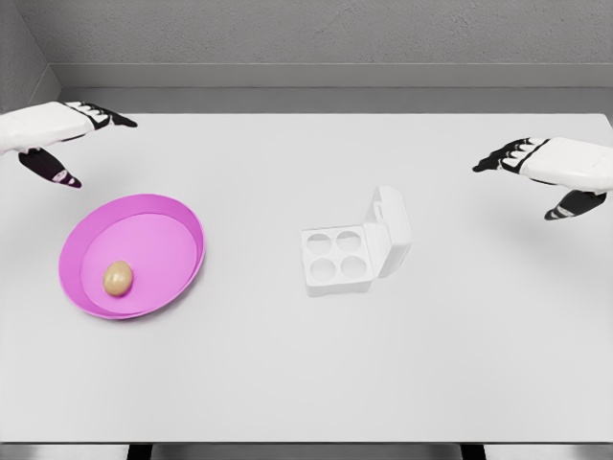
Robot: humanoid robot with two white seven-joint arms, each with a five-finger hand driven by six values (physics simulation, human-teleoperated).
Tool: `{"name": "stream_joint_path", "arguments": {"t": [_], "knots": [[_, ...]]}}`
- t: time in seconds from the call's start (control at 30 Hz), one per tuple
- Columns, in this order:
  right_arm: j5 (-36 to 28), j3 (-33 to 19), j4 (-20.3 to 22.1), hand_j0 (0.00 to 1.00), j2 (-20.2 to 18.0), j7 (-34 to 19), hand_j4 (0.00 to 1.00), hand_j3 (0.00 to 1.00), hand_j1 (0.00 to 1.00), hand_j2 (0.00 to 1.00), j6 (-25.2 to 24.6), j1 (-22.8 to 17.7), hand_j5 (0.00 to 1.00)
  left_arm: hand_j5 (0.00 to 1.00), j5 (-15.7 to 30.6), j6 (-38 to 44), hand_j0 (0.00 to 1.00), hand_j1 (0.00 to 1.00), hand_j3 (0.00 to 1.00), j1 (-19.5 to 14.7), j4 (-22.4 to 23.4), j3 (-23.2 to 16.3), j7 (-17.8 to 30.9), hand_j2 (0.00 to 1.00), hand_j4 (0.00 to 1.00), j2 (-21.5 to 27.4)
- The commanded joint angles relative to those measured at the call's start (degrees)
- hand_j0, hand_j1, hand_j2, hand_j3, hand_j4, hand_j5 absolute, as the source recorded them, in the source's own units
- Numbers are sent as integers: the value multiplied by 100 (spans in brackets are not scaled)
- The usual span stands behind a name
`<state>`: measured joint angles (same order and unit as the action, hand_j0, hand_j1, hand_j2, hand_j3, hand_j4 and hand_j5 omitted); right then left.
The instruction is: Pack egg into the box and close the box lid
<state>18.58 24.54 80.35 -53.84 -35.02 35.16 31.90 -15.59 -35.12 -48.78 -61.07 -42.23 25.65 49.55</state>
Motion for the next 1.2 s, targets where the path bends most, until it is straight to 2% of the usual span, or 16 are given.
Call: {"name": "stream_joint_path", "arguments": {"t": [0.0,0.07,0.13,0.2,0.27,0.33,0.4,0.43,0.53,0.6,0.67,0.77,1.0,1.17], "knots": [[-21,-2,77,100,-4,2,100,100,100,100,-16,0,100,100,39,12,100,100,100,-9,-132,4,10,100,100,38],[-47,-11,94,100,-4,2,100,100,100,100,-16,0,100,100,30,12,100,100,100,0,-414,-5,19,100,100,64],[-56,-11,147,100,-56,2,100,100,100,100,-16,0,100,100,48,12,100,100,100,-9,-554,-66,10,100,100,292],[-56,-2,349,100,-100,2,100,100,100,100,-16,-70,100,100,56,12,100,100,100,-9,-1345,-312,1,100,100,775],[-47,139,499,100,-179,2,100,100,100,100,-16,-158,100,100,39,12,100,100,100,35,-1556,-505,10,100,100,943],[-38,139,525,100,-144,2,100,100,100,100,-16,-202,100,100,39,12,100,100,100,131,-2163,-585,10,100,100,1268],[-47,191,744,100,-171,2,100,100,100,100,-16,-255,100,100,39,12,100,100,100,246,-2234,-594,10,100,100,1268],[-47,323,920,100,-180,2,100,100,100,100,-16,-325,100,100,39,12,100,100,100,421,-2234,-611,10,100,100,1268],[-38,429,1052,100,-276,2,100,100,100,100,-16,-334,100,100,30,12,100,100,100,571,-2234,-620,28,100,100,1224],[-30,420,1184,100,-294,2,100,100,100,100,-16,-457,100,100,30,12,100,100,100,712,-2251,-611,361,100,100,1189],[-30,402,1430,100,-496,2,100,100,100,100,-16,-589,100,100,30,12,100,100,100,843,-2339,-594,397,100,100,1058],[-30,394,1457,100,-496,2,100,100,100,100,-16,-676,100,100,21,12,100,100,100,1142,-2339,-585,493,100,100,881],[-30,402,1677,100,-443,2,100,100,100,100,-16,-686,100,100,21,12,100,100,100,1186,-2304,-576,493,100,100,952],[-30,402,1677,100,-443,2,100,100,100,100,-16,-694,100,100,21,12,100,100,100,1239,-2330,-576,493,100,100,978]]}}
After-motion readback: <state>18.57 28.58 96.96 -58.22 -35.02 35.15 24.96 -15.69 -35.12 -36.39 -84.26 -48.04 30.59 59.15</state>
